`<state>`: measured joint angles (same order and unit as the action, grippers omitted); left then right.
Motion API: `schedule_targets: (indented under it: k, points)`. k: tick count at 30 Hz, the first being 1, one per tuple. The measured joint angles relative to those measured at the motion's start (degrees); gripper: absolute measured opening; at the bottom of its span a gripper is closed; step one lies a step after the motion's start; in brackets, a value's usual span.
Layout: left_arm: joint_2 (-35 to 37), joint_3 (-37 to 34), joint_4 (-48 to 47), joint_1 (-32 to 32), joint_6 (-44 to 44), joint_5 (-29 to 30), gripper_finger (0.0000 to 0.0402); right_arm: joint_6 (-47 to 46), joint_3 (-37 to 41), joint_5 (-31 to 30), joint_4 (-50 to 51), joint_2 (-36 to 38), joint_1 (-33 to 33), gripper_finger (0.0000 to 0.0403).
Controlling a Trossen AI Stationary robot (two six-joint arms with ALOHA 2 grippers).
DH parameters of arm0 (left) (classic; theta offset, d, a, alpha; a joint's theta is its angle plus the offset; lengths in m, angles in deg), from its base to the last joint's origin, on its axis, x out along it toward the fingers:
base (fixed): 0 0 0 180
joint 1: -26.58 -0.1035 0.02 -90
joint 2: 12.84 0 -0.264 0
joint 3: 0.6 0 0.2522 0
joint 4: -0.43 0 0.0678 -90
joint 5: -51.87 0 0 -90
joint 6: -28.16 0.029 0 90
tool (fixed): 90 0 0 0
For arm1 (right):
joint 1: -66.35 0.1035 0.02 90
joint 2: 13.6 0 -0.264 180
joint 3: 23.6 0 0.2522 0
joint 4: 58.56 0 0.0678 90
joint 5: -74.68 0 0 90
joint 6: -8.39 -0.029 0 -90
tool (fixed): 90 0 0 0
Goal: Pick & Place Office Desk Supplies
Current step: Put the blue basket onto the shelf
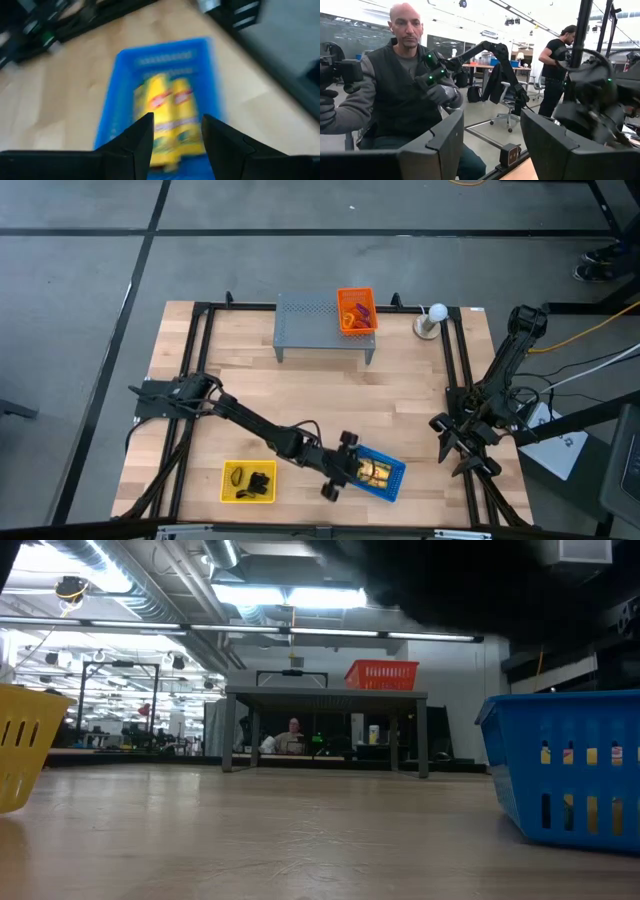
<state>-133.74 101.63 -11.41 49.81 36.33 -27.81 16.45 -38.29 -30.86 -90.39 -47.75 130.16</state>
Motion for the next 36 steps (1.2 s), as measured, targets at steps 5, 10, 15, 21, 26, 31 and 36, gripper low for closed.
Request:
schedule_targets:
  k: [5,10,15,21,26,31,36]
  points:
    - [0.09,2.53,-1.84,1.27,3.41,-6.73,0.0161,-0.03,0.0,0.01,-0.01,0.0,0.0,0.0197]
    - [-0.5,3.1,-3.93,0.83,2.91,-3.99,0.0161,0.14,0.0,-0.01,-0.05,0.0,0.0,0.0197]
    - [-0.7,3.11,-3.76,-0.37,0.17,-6.56,0.0161,0.26,0.0,-0.01,-0.18,0.0,0.0,0.0197]
    - [-1.33,3.14,-3.82,-0.53,-1.37,-8.45,0.0161,0.58,0.0,-0.03,-0.18,0.0,0.0,0.0197]
    - [-3.62,3.03,-2.94,-0.5,-1.64,-9.5,0.0161,1.8,0.0,-0.03,-0.19,0.0,-0.04,0.0197]
    - [-4.15,3.04,-1.05,-0.64,-2.0,-8.5,0.0161,1.79,0.0,-0.05,-0.18,0.0,-0.04,0.0197]
    - [-4.15,3.06,-1.43,-0.97,-2.43,-9.21,0.0161,1.77,0.0,-0.03,-0.23,0.0,-0.04,0.0197]
